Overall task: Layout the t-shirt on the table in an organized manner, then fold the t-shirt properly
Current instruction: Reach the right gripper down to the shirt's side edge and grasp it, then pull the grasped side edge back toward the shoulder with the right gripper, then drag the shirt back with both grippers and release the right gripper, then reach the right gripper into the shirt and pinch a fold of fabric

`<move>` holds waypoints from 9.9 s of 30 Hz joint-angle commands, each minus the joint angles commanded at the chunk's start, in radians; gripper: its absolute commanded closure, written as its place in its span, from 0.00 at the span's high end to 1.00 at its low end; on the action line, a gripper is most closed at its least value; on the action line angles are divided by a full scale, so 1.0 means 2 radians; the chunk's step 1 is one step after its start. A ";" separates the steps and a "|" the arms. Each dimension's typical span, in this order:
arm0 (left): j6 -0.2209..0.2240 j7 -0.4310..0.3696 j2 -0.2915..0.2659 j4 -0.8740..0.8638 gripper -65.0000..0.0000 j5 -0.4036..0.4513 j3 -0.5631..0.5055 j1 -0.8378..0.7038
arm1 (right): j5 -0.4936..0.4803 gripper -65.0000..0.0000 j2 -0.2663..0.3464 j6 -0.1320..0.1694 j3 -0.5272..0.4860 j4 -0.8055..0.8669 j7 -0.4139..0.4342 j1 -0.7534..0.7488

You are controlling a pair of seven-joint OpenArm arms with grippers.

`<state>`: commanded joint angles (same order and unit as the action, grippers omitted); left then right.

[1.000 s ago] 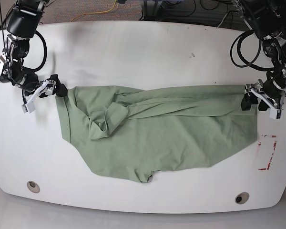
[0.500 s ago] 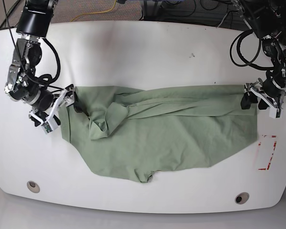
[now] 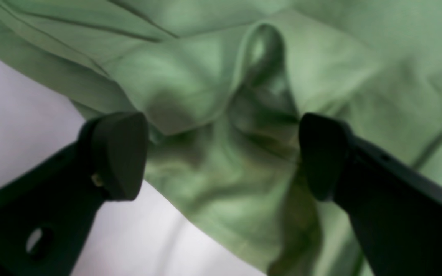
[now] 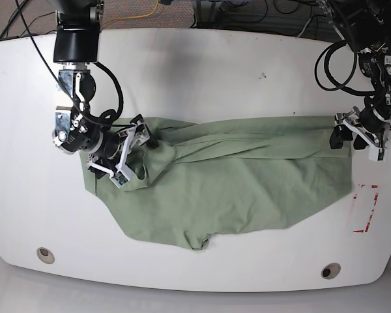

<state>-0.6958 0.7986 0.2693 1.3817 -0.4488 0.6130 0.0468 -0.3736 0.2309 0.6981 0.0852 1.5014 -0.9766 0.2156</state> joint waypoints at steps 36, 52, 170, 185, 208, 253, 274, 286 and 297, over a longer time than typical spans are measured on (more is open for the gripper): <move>0.000 0.000 0.008 0.000 0.69 -0.001 0.001 -0.002 | 0.001 0.89 -0.044 0.000 0.036 0.117 -0.073 -0.006; 0.000 0.000 0.007 -0.001 0.69 0.000 0.001 -0.002 | 0.000 0.89 -0.094 0.000 0.043 0.015 -0.031 -0.029; -0.001 -0.008 0.013 0.050 0.69 0.039 -0.005 -0.023 | 0.000 0.00 0.054 0.000 0.130 -0.122 0.168 -0.090; -0.001 -0.045 -0.002 -0.025 0.69 0.063 -0.011 -0.021 | 0.000 0.02 0.054 0.000 0.131 -0.121 0.168 -0.090; -0.001 -0.069 -0.001 -0.074 0.01 0.114 -0.067 -0.024 | -0.004 0.00 0.054 0.000 0.133 -0.108 0.165 -0.104; -0.001 0.008 0.028 0.169 0.11 0.111 -0.040 -0.288 | 0.000 0.00 0.002 0.000 0.211 0.205 0.050 -0.411; -0.001 0.046 0.027 0.210 0.65 0.109 0.015 -0.189 | -0.072 0.77 -0.001 0.000 0.223 0.257 0.046 -0.365; -0.001 0.046 0.014 0.209 0.65 0.113 0.018 -0.167 | -0.290 0.77 -0.002 0.000 0.149 0.256 -0.074 -0.351; -0.001 0.046 0.011 0.208 0.65 0.113 0.018 -0.170 | -0.293 0.77 -0.002 0.000 0.054 0.242 -0.074 -0.348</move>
<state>-0.6981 0.8907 0.2908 1.7975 -0.2232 0.6483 -0.2923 -0.9597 0.2279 0.6981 0.1941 1.9862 -1.1254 -0.4810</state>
